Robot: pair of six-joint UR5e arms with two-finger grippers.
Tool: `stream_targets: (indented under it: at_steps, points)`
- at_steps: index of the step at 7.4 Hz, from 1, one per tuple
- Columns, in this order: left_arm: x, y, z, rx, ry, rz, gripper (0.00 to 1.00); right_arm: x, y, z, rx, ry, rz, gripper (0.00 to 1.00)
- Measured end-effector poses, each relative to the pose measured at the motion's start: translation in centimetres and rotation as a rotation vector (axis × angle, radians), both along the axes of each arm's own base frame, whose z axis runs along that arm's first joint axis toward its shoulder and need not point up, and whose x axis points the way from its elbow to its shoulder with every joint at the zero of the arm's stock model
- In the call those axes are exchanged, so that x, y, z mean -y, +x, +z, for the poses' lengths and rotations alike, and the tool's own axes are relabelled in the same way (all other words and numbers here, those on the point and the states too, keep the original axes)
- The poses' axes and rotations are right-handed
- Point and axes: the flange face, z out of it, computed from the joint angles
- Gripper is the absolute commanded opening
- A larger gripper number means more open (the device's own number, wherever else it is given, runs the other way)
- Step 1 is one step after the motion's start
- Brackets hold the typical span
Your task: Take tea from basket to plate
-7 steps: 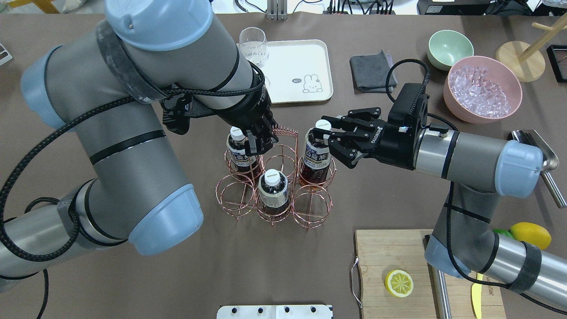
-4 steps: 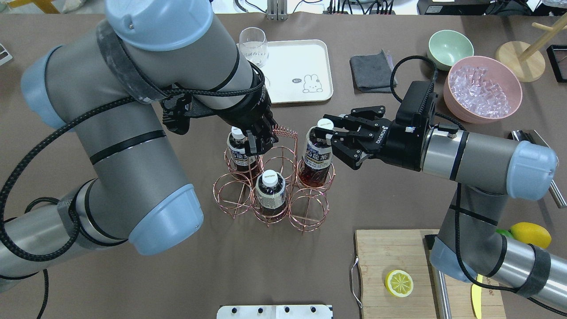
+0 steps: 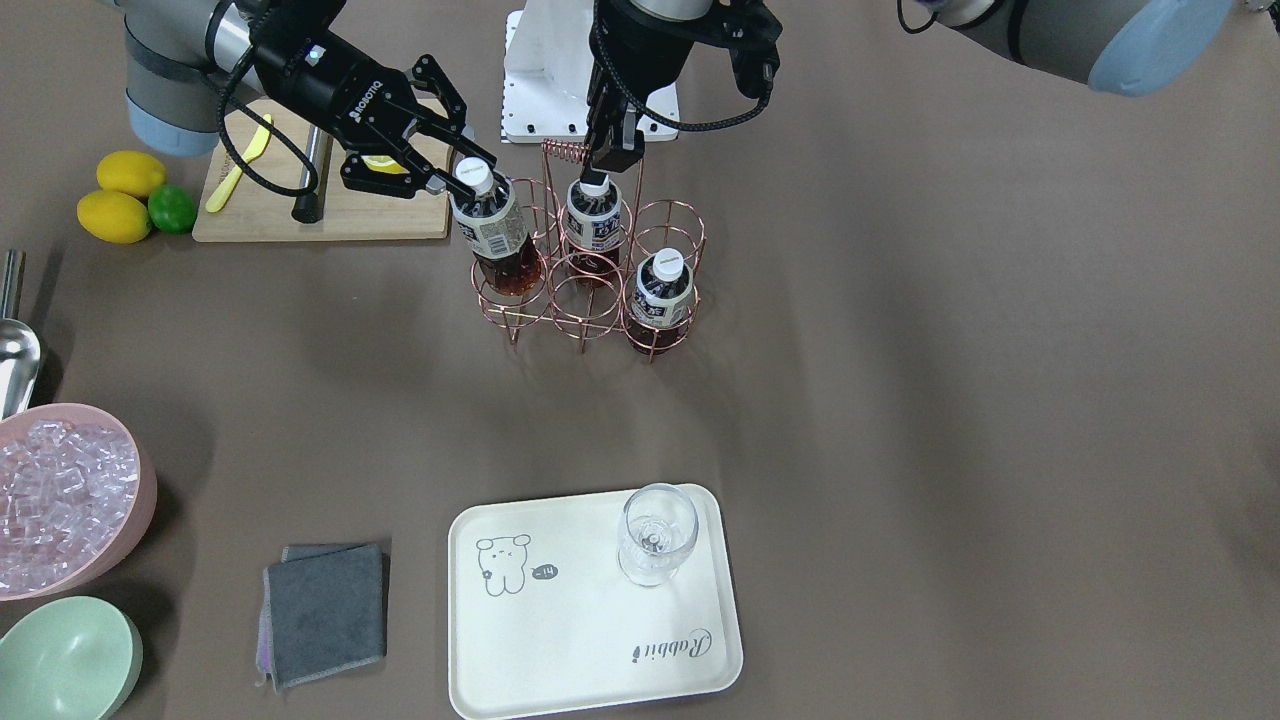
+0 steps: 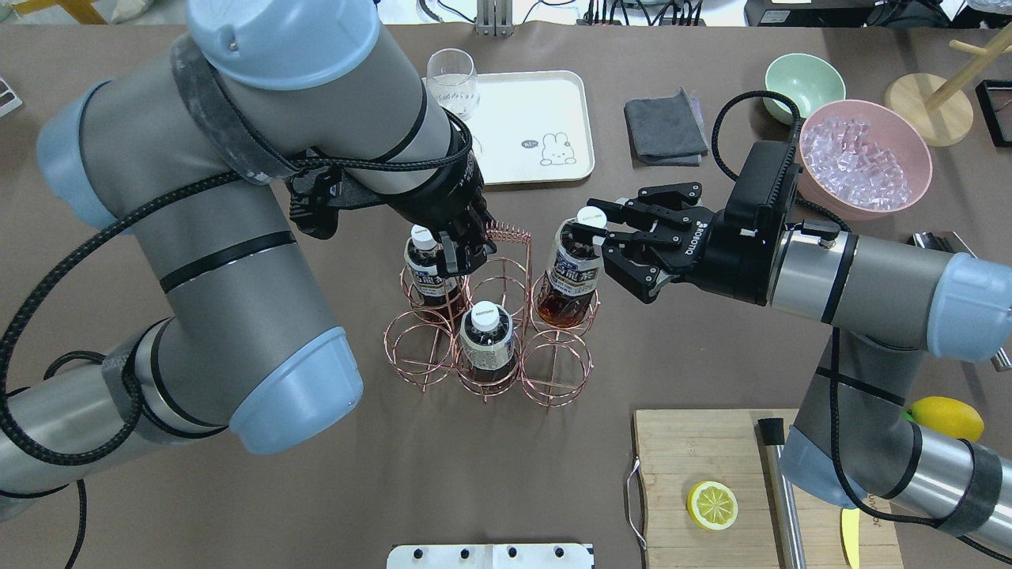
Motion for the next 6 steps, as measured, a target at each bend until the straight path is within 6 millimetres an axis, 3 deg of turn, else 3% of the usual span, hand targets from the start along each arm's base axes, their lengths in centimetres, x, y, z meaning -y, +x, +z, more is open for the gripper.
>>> stream_targets:
  at_steps: [3, 6]
  points:
    - [0.0, 0.0, 0.0, 0.000, 0.000, 0.000, 0.00, 1.0, 2.7, -1.3, 0.011, 0.013, 0.049, 0.00]
    - [0.0, 0.0, 0.0, 0.000, 0.000, 0.000, 0.00, 3.0, 5.6, -1.0, -0.002, 0.010, 0.104, 0.00]
